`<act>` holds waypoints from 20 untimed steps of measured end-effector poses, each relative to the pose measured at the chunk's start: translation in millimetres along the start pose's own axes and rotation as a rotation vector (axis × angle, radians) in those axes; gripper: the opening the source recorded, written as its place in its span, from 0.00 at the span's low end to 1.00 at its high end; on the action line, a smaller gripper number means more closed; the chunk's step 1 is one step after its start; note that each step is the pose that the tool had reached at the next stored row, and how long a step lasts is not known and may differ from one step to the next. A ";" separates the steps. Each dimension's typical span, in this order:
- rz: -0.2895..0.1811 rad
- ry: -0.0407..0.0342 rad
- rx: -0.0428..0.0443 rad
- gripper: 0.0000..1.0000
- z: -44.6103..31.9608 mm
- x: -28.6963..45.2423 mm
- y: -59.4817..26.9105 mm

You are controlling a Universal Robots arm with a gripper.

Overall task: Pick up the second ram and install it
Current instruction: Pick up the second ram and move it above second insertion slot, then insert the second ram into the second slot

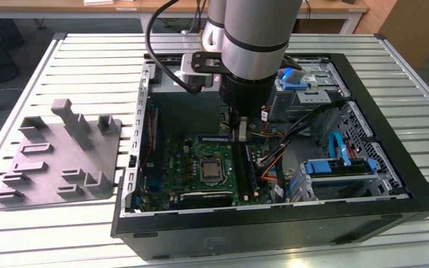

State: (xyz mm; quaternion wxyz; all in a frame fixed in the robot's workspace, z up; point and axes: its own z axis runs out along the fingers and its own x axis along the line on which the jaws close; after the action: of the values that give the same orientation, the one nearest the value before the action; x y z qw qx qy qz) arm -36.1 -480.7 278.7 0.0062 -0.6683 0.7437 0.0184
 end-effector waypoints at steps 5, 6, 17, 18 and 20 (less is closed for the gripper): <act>0.003 -0.0002 0.0002 0.14 0.1 0.0 0.0; 0.003 -0.0002 0.0002 0.14 0.0 0.0 0.0; 0.017 -0.0004 0.0006 0.14 0.1 0.0 0.0; 0.024 -0.0006 0.0009 0.14 0.1 0.0 0.0; 0.038 -0.0007 0.0014 0.14 0.2 0.0 0.0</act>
State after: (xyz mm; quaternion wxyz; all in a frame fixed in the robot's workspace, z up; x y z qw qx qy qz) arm -36.1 -480.7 278.5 0.0066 -0.6540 0.7563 0.0182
